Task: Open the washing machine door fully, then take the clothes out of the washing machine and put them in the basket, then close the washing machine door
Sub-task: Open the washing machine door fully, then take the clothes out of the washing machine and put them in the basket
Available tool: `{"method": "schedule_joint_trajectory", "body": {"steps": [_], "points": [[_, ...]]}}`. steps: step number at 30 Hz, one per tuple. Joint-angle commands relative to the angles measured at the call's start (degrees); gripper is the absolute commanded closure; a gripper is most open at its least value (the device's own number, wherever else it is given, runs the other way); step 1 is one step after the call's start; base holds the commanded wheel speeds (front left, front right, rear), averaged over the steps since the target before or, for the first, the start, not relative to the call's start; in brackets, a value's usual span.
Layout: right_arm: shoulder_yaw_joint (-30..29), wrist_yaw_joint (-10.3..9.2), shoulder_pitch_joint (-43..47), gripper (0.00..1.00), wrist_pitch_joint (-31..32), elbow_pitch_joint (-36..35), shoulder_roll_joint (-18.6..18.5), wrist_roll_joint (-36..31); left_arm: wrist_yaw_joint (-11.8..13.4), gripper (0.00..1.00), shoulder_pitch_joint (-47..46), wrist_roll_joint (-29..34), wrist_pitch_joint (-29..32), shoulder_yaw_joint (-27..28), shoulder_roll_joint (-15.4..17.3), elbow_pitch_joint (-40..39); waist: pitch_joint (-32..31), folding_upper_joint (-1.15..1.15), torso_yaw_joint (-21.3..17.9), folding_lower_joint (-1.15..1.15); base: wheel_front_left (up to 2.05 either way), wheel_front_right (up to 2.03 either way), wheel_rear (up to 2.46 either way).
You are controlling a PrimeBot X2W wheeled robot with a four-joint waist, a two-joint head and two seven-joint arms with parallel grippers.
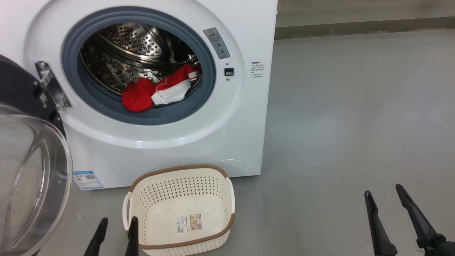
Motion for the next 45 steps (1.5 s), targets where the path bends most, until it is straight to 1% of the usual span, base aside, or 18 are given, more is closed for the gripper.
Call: {"method": "schedule_joint_trajectory", "body": {"steps": [1,10,32,38,45], "points": [[0.7,0.29,-0.7,0.00,-0.8,-1.8,-1.0,0.7,0.6,0.00,-0.9,0.7,-0.6,2.3,1.2,-1.9,-0.1,0.00,0.0,0.00,0.00,0.00,0.00],[-0.2,0.29,0.7,0.00,-0.9,-1.9,-1.0,1.7,2.0,0.00,0.8,0.4,-1.1,2.9,0.6,-2.6,-0.5,0.00,0.1,0.00,0.00,0.00,0.00],[0.6,0.29,-0.1,0.00,-0.9,-2.0,-1.0,1.4,3.0,0.00,0.2,1.8,0.0,1.8,1.8,-3.5,0.4,0.00,0.5,0.00,0.02,-0.02,0.00],[0.8,0.29,-0.1,0.00,-0.9,-2.0,-1.0,1.5,3.1,0.00,0.0,2.1,0.4,1.4,2.1,-3.6,0.7,0.00,0.7,0.00,0.66,-0.66,0.00],[1.1,0.29,-0.2,0.00,-0.9,-1.9,-1.0,1.6,3.3,0.00,0.0,1.9,0.6,1.3,2.2,-3.9,0.7,0.00,0.8,0.00,1.51,-1.51,0.00]]}}
